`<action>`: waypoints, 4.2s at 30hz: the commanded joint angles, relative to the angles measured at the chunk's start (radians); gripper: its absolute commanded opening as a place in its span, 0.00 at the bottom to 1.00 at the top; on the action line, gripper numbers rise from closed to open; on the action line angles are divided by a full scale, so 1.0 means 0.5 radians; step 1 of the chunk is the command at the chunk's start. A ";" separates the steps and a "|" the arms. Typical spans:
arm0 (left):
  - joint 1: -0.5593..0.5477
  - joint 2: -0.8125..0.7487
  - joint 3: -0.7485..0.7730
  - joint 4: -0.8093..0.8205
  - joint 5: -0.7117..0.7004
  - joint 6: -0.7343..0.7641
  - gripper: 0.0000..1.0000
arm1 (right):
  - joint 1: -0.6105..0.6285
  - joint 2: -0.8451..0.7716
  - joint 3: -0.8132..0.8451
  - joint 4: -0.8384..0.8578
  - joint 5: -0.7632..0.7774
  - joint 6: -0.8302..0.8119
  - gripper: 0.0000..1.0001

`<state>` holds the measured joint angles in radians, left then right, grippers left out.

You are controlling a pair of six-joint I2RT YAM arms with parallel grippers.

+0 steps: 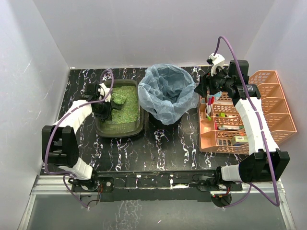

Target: Clean the litter box

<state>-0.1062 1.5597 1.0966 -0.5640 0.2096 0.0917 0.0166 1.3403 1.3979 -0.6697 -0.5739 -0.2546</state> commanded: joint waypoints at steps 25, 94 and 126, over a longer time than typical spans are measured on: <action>-0.011 -0.302 -0.179 0.036 -0.032 0.085 0.00 | -0.009 -0.016 0.062 0.129 -0.035 0.034 0.68; 0.032 -0.290 -0.168 -0.128 -0.024 0.141 0.00 | -0.009 -0.012 0.036 0.149 -0.047 0.043 0.68; -0.024 -0.592 0.222 -0.450 -0.048 0.222 0.00 | -0.009 -0.013 0.062 0.139 -0.055 0.034 0.68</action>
<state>-0.1207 1.3060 1.1110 -0.7242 0.1791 0.1886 0.0147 1.3415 1.3979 -0.6685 -0.5751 -0.2348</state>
